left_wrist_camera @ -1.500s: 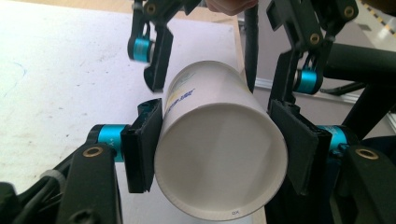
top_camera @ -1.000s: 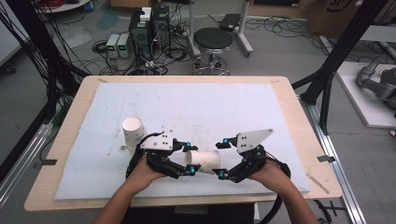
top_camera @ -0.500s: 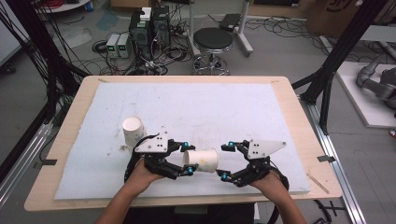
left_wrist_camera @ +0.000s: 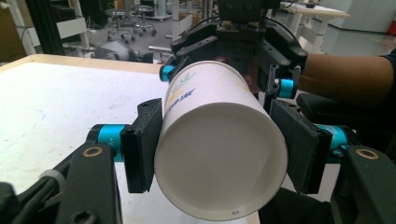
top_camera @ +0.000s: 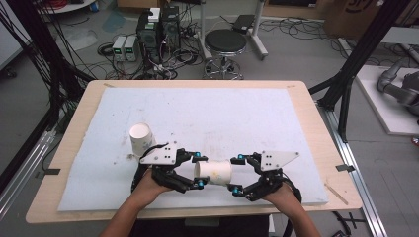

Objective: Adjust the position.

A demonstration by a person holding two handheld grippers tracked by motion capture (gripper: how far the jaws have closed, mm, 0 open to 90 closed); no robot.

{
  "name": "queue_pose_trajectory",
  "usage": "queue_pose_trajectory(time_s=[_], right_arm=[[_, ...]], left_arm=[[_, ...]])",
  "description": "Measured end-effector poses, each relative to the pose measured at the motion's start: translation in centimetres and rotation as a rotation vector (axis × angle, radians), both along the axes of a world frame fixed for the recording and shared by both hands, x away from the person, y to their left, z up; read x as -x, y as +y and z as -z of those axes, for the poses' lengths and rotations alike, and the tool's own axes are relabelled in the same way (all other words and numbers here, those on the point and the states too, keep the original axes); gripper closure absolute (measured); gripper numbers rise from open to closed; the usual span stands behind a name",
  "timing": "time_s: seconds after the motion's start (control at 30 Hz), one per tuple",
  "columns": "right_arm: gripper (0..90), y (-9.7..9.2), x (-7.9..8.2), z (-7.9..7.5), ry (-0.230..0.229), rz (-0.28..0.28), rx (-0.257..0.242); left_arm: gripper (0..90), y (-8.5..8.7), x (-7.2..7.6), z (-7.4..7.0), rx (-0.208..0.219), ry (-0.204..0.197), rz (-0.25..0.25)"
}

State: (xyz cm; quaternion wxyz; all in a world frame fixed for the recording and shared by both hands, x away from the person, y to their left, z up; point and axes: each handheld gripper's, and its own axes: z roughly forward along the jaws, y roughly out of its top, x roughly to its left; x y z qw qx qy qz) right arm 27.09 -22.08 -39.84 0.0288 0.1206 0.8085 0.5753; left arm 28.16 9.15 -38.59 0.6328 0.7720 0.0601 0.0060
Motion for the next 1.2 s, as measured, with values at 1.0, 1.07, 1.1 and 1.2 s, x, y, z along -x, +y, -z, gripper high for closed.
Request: queue_pose_trajectory(time_s=[1.0, 1.07, 1.1, 1.2], right_arm=[[33.2, 0.26, -0.38, 0.88, 0.022, -0.088, -0.109], [33.2, 0.29, -0.35, 0.78, 0.024, -0.094, -0.1], [33.2, 0.29, -0.36, 0.7, 0.024, -0.094, -0.09], [33.1, 0.15, -0.41, 0.32, 0.022, -0.087, -0.05]], left_arm=[[29.6, -0.7, 0.26, -0.08, 0.01, 0.024, 0.031], [17.7, -0.91, 0.31, -0.11, -0.019, 0.039, 0.011], [16.3, -0.95, 0.39, -0.12, -0.025, 0.04, 0.006], [14.8, -0.93, 0.53, -0.25, -0.057, 0.029, -0.012]])
